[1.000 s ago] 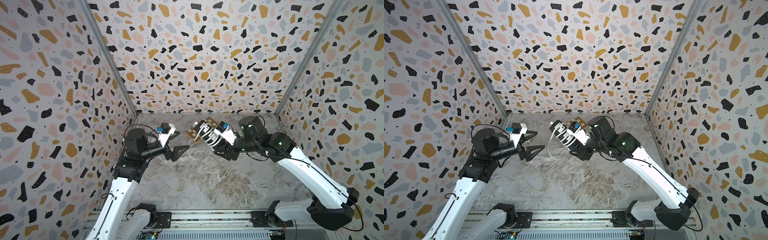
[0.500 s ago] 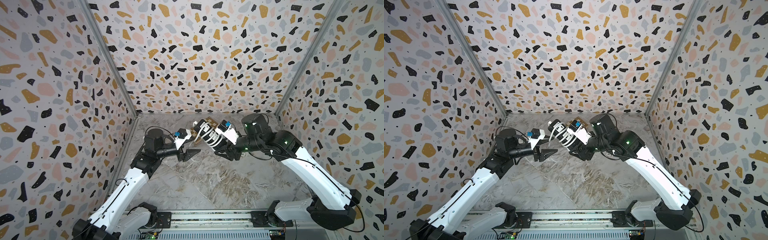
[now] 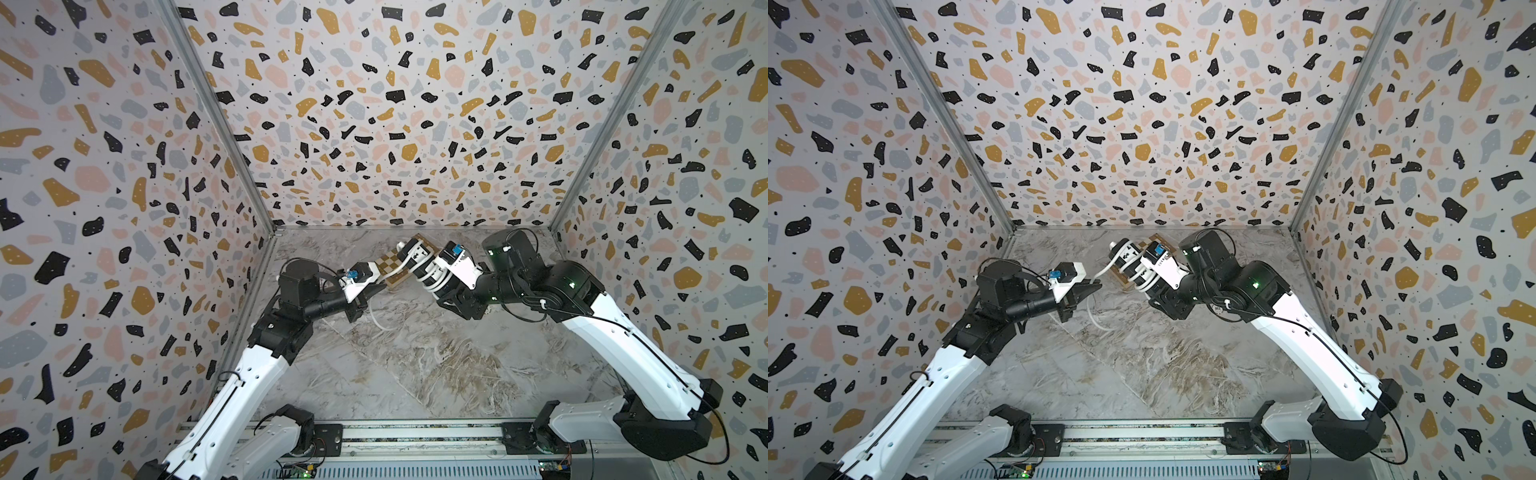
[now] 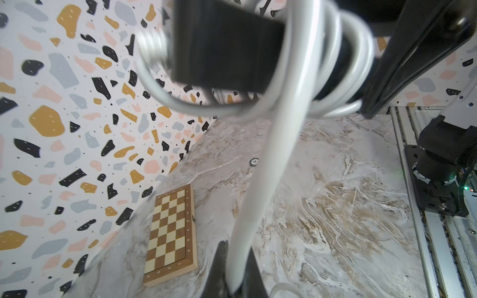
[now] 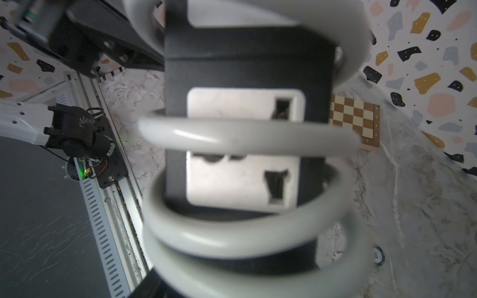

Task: Unwrap the cord wrapped around the power strip
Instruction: Unwrap the power cord from the power strip.

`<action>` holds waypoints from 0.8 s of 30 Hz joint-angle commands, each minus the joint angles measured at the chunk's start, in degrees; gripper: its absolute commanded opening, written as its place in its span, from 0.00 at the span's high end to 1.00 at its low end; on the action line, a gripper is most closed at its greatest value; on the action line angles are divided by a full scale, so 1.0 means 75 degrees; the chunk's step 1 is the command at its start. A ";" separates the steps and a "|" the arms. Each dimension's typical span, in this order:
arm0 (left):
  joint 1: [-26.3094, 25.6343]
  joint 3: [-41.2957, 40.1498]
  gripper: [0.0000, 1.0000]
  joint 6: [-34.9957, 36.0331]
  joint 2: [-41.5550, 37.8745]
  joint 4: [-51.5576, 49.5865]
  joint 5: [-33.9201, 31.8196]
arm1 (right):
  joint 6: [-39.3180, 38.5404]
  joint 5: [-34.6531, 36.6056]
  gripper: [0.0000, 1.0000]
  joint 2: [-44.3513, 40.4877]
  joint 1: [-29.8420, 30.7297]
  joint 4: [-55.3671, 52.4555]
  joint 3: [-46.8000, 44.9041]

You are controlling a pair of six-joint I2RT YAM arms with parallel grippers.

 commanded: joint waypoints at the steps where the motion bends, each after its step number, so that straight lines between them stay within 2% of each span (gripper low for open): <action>1: -0.0016 0.1309 1.00 0.0903 0.0051 -0.1810 -0.0187 | -0.0420 0.0168 1.00 -0.0013 -0.0031 -0.0524 0.0286; 3: -0.0018 0.2001 1.00 0.1252 0.0350 -0.2754 -0.0497 | -0.0605 -0.0107 1.00 0.0093 -0.0031 -0.0821 0.0246; 6: -0.0014 0.2516 1.00 0.1346 0.0788 -0.3231 -0.0961 | -0.0849 -0.0598 1.00 0.0059 -0.0031 -0.0980 0.0097; 11: -0.0007 0.2691 1.00 0.1471 0.1658 -0.3327 -0.1000 | -0.0969 -0.1793 1.00 -0.0157 -0.0031 -0.1027 -0.0053; 14: 0.0022 0.2458 1.00 0.1531 0.2209 -0.3344 -0.0903 | -0.0879 -0.2139 1.00 -0.0354 -0.0031 -0.1012 -0.0031; 22: 0.0025 0.1739 0.99 0.1308 0.2471 -0.3691 0.0269 | -0.0821 -0.0959 1.00 -0.1035 -0.0031 -0.0145 -0.0069; 24: 0.0024 0.1576 0.79 0.1276 0.2469 -0.3854 0.0389 | -0.0820 -0.0655 1.00 -0.0992 -0.0031 0.0024 0.0045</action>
